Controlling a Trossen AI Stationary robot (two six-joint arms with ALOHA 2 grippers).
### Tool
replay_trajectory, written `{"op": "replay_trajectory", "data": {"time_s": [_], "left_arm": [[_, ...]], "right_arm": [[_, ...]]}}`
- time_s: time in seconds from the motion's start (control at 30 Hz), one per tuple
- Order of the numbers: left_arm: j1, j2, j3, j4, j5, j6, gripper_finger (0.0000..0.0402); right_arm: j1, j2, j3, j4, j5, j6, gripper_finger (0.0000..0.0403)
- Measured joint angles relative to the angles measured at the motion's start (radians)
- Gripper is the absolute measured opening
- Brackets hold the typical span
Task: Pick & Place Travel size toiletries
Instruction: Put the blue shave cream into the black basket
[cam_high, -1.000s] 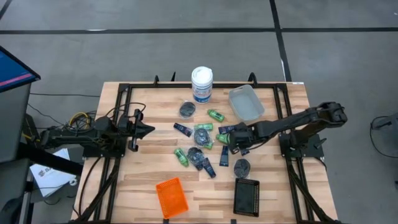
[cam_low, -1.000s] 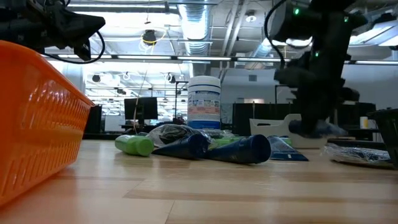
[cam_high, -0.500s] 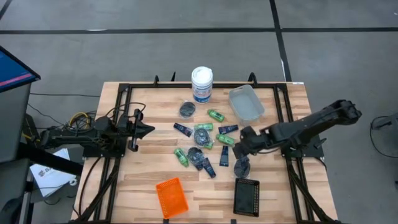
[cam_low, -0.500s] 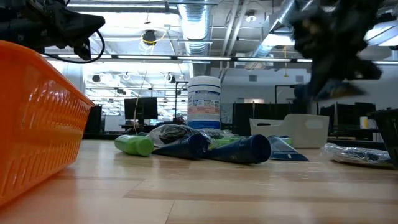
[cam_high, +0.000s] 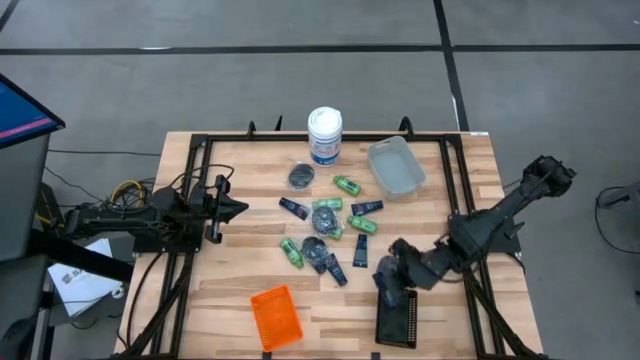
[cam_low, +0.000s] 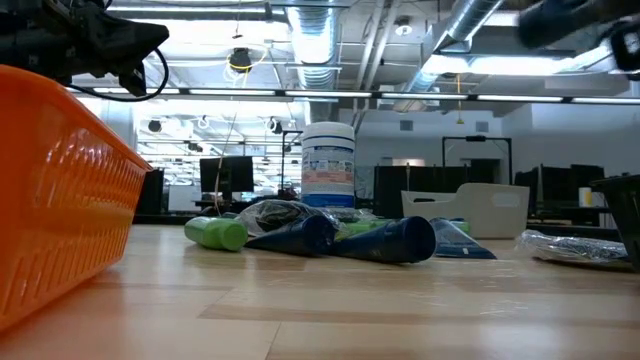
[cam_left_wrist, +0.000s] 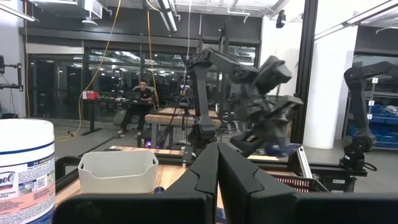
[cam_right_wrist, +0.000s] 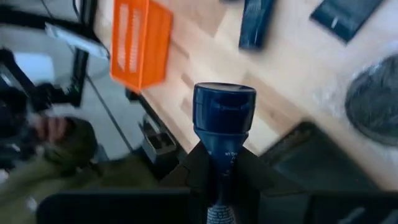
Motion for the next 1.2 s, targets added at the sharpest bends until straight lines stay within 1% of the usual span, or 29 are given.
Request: {"op": "replay_trajectory", "data": {"time_s": [0.07, 0.2, 0.3, 0.4, 0.47, 0.57, 0.67, 0.73, 0.83, 0.97, 1.2], "left_arm": [[0.0, 0.0, 0.0, 0.0, 0.0, 0.0, 0.0001], [0.0, 0.002, 0.0, 0.002, 0.0, 0.0, 0.0001], [0.0, 0.004, 0.0, 0.005, 0.0, 0.0, 0.0001], [0.0, 0.008, 0.0, 0.008, 0.0, 0.0, 0.0001], [0.0, 0.009, 0.0, 0.005, 0.0, 0.0, 0.0001], [0.0, 0.016, 0.0, 0.004, -0.001, 0.0, 0.0001], [0.0, 0.019, 0.0, 0.007, 0.0, 0.0, 0.0001], [0.0, 0.021, 0.0, 0.005, 0.0, 0.0, 0.0001], [0.0, 0.022, 0.0, 0.006, 0.0, 0.0, 0.0001], [0.0, 0.027, 0.0, 0.006, 0.0, 0.0, 0.0001], [0.0, 0.034, 0.0, 0.01, 0.0, 0.0, 0.0001]], "right_arm": [[0.03, 0.036, 0.055, -0.054, 0.0, -0.002, 0.0032], [0.074, 0.12, 0.191, -0.249, 0.0, -0.091, 0.0029], [0.088, 0.2, 0.278, -0.407, -0.001, -0.149, 0.0027], [0.088, 0.276, 0.342, -0.481, -0.004, -0.234, 0.0028], [0.087, 0.327, 0.364, -0.488, -0.012, -0.307, 0.0029], [0.087, 0.392, 0.376, -0.492, -0.061, -0.385, 0.0029], [0.085, 0.445, 0.376, -0.523, -0.131, -0.407, 0.0024], [0.085, 0.47, 0.375, -0.536, -0.159, -0.422, 0.0023], [0.085, 0.494, 0.375, -0.55, -0.159, -0.456, 0.0027], [0.075, 0.494, 0.375, -0.542, -0.158, -0.465, 0.0035], [0.071, 0.486, 0.376, -0.515, -0.155, -0.496, 0.003]]}}
